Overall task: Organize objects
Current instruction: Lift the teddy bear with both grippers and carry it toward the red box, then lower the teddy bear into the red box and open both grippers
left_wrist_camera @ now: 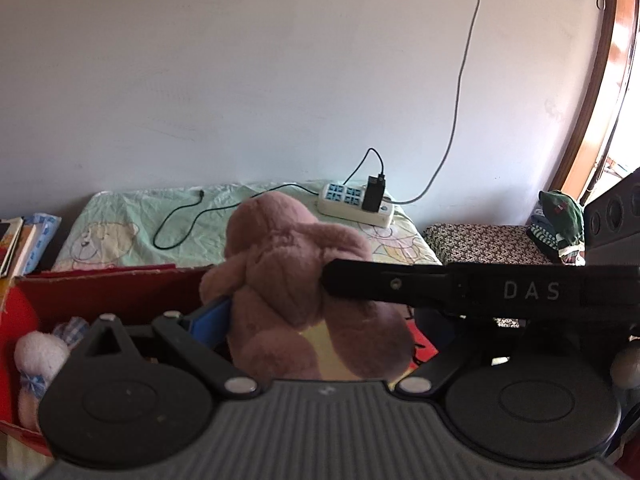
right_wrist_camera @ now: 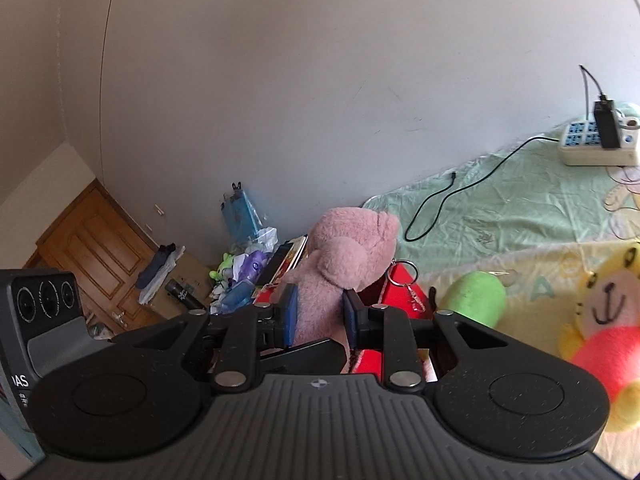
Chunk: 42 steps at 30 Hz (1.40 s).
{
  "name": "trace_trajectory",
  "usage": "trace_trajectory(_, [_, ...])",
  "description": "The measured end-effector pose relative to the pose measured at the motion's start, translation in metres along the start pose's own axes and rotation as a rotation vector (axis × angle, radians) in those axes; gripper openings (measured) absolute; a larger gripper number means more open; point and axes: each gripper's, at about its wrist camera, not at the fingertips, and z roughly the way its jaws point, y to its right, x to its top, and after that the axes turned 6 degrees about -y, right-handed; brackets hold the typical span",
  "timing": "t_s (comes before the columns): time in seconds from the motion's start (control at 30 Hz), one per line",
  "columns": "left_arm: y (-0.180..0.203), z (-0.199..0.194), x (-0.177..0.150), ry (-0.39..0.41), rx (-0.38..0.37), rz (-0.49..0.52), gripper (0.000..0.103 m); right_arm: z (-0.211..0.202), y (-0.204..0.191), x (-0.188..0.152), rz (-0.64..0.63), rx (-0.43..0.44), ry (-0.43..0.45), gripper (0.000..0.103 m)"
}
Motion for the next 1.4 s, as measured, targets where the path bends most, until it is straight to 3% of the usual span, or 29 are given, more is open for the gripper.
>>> trace_trajectory(0.37, [-0.088, 0.013, -0.007, -0.081, -0.014, -0.010, 0.095, 0.078, -0.030, -0.012, 0.015, -0.096, -0.064, 0.026])
trace_trajectory(0.63, [-0.124, 0.045, -0.027, -0.174, -0.092, 0.002, 0.091, 0.117, -0.039, -0.032, -0.015, -0.245, -0.095, 0.026])
trace_trajectory(0.73, [-0.131, 0.050, -0.032, -0.188, -0.106, 0.023, 0.091, 0.128, -0.036, -0.038, 0.008, -0.276, -0.098, 0.024])
trace_trajectory(0.77, [-0.134, 0.052, -0.033, -0.194, -0.115, 0.025, 0.091, 0.130, -0.035, -0.039, 0.015, -0.281, -0.097, 0.012])
trace_trajectory(0.83, [-0.139, 0.055, -0.036, -0.207, -0.139, 0.020, 0.091, 0.134, -0.032, -0.042, 0.045, -0.279, -0.100, 0.006])
trace_trajectory(1.17, [-0.146, 0.073, -0.047, -0.274, -0.184, 0.033, 0.091, 0.135, -0.029, -0.052, 0.125, -0.348, -0.087, 0.010])
trace_trajectory(1.4, [-0.139, 0.083, -0.050, -0.313, -0.152, 0.053, 0.091, 0.133, -0.027, -0.057, 0.156, -0.359, -0.085, 0.011])
